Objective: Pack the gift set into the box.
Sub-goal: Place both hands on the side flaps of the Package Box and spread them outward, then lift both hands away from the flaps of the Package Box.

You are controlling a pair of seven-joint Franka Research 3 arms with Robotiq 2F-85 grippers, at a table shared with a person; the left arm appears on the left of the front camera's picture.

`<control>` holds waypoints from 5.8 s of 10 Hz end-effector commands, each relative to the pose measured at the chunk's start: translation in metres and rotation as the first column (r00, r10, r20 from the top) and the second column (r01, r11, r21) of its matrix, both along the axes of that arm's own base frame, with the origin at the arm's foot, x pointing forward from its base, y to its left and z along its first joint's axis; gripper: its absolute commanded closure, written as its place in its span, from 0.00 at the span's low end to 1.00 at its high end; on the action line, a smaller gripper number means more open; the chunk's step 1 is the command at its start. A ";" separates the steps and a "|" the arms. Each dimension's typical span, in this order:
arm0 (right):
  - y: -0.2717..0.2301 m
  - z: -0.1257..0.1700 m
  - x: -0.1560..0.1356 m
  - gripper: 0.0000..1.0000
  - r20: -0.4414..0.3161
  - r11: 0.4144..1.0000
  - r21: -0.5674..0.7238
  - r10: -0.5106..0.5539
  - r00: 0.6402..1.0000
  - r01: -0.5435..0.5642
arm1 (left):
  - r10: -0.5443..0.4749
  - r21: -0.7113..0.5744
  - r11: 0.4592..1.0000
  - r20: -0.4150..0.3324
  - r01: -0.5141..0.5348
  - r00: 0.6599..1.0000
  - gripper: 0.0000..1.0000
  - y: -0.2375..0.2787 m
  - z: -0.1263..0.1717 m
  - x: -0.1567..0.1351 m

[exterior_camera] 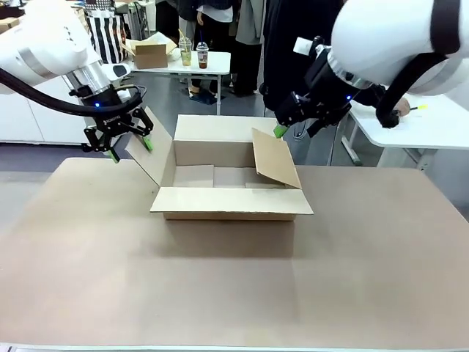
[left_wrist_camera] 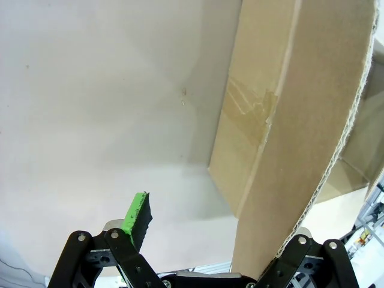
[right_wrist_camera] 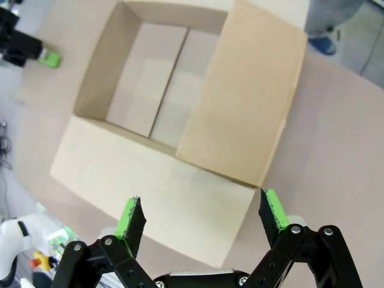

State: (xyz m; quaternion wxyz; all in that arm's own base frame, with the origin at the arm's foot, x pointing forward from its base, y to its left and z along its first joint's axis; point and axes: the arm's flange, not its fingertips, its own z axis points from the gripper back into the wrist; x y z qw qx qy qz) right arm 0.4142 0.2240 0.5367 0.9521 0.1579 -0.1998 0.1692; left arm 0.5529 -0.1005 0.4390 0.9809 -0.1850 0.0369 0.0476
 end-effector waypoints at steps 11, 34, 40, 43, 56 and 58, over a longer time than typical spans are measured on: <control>0.175 -0.084 0.118 0.00 0.030 0.702 -0.541 -0.534 0.845 0.463 | -0.004 0.010 1.000 0.005 0.004 1.000 0.00 0.001 0.002 -0.001; -0.056 -0.075 0.060 0.00 -0.214 0.898 -0.226 -0.424 0.880 0.378 | -0.004 0.010 1.000 0.005 0.004 1.000 0.00 0.001 0.002 -0.001; -0.112 -0.086 0.074 0.00 -0.229 0.942 0.077 -0.301 0.926 0.326 | -0.004 0.010 1.000 0.005 0.004 1.000 0.00 0.001 0.002 -0.001; -0.131 -0.099 0.078 0.00 -0.270 0.944 0.111 -0.273 0.923 0.312 | -0.004 0.010 1.000 0.005 0.004 1.000 0.00 0.001 0.002 -0.001; -0.131 -0.101 0.079 0.00 -0.275 0.936 0.118 -0.290 0.917 0.331 | -0.004 0.010 1.000 0.005 0.004 1.000 0.00 0.001 0.002 -0.001; -0.131 -0.101 0.079 0.00 -0.275 0.936 0.118 -0.290 0.917 0.331 | -0.004 0.010 1.000 0.005 0.004 1.000 0.00 0.001 0.002 -0.001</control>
